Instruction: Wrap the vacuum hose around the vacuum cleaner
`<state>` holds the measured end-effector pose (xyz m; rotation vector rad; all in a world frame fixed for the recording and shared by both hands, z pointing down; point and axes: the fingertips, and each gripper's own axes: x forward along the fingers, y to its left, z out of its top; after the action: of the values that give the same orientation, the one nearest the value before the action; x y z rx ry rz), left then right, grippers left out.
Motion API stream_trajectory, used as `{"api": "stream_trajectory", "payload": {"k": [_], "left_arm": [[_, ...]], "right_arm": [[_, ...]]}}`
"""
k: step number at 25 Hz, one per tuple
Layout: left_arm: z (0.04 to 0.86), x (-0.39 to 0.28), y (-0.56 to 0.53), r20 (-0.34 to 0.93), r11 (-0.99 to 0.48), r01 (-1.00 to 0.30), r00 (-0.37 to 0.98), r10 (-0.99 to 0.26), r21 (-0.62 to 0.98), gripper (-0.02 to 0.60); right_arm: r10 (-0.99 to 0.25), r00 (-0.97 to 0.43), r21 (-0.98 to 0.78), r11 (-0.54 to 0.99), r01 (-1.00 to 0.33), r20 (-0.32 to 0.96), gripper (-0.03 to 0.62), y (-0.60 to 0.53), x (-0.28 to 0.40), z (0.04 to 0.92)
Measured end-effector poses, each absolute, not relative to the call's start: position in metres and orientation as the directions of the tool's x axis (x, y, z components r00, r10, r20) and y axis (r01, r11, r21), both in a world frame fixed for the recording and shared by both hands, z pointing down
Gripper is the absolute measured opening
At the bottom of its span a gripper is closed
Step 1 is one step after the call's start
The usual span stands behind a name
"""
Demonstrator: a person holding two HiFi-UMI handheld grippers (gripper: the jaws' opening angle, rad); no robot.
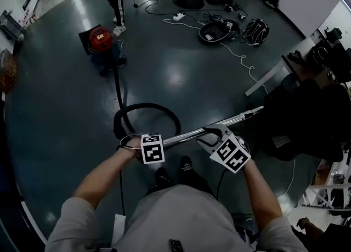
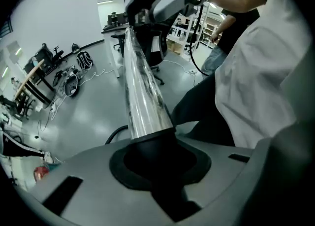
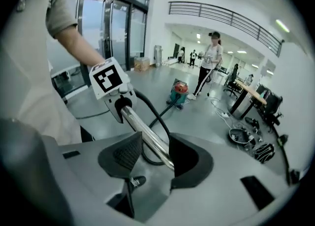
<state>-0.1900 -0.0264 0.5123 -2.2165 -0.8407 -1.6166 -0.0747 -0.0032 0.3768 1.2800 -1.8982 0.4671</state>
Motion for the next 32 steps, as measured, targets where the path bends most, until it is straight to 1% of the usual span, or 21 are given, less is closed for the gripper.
{"api": "stream_trajectory", "payload": {"k": [2, 4, 7, 9, 12, 13, 15, 17, 23, 25, 28, 32], "left_arm": [[0.513, -0.188, -0.029, 0.932, -0.834, 0.539, 0.230, 0.281, 0.119, 0.087], [0.512, -0.187, -0.030, 0.928, -0.872, 0.475, 0.260, 0.266, 0.116, 0.087], [0.512, -0.184, -0.030, 0.918, -0.923, 0.367, 0.316, 0.242, 0.116, 0.087], [0.512, -0.181, -0.034, 0.912, -0.947, 0.299, 0.346, 0.220, 0.115, 0.087], [0.510, -0.177, -0.041, 0.909, -0.971, 0.210, 0.373, 0.188, 0.114, 0.087], [0.509, -0.177, -0.042, 0.908, -0.976, 0.182, 0.379, 0.178, 0.116, 0.087], [0.508, -0.175, -0.042, 0.907, -0.985, 0.126, 0.389, 0.160, 0.119, 0.087], [0.509, -0.172, -0.041, 0.906, -0.990, 0.073, 0.398, 0.142, 0.124, 0.087], [0.512, -0.161, -0.038, 0.902, -0.989, -0.073, 0.423, 0.083, 0.126, 0.087], [0.512, -0.156, -0.037, 0.901, -0.985, -0.112, 0.429, 0.070, 0.130, 0.087], [0.510, -0.143, -0.033, 0.900, -0.978, -0.159, 0.433, 0.053, 0.135, 0.086], [0.507, -0.119, -0.024, 0.892, -0.969, -0.200, 0.450, 0.039, 0.144, 0.086]], "right_arm": [[-0.640, -0.220, 0.013, 0.339, -0.941, 0.736, 0.172, -0.002, -0.067, 0.380], [-0.662, -0.236, -0.074, 0.263, -0.962, 0.711, 0.138, -0.003, -0.059, 0.385], [-0.690, -0.278, -0.216, 0.177, -0.960, 0.669, 0.138, -0.009, -0.049, 0.395], [-0.703, -0.315, -0.304, 0.145, -0.941, 0.638, 0.139, -0.017, -0.046, 0.400], [-0.710, -0.336, -0.344, 0.139, -0.929, 0.619, 0.140, -0.036, -0.046, 0.405], [-0.711, -0.342, -0.356, 0.137, -0.924, 0.615, 0.153, -0.042, -0.048, 0.407], [-0.713, -0.369, -0.415, 0.120, -0.902, 0.596, 0.234, -0.056, -0.052, 0.412], [-0.722, -0.396, -0.492, 0.088, -0.866, 0.567, 0.283, -0.071, -0.054, 0.417], [-0.745, -0.442, -0.686, -0.028, -0.727, 0.499, 0.285, -0.111, -0.050, 0.436], [-0.744, -0.446, -0.714, -0.057, -0.698, 0.497, 0.285, -0.119, -0.049, 0.443], [-0.744, -0.459, -0.735, -0.063, -0.676, 0.485, 0.285, -0.129, -0.047, 0.449], [-0.748, -0.467, -0.766, -0.084, -0.638, 0.472, 0.285, -0.142, -0.036, 0.451]]}}
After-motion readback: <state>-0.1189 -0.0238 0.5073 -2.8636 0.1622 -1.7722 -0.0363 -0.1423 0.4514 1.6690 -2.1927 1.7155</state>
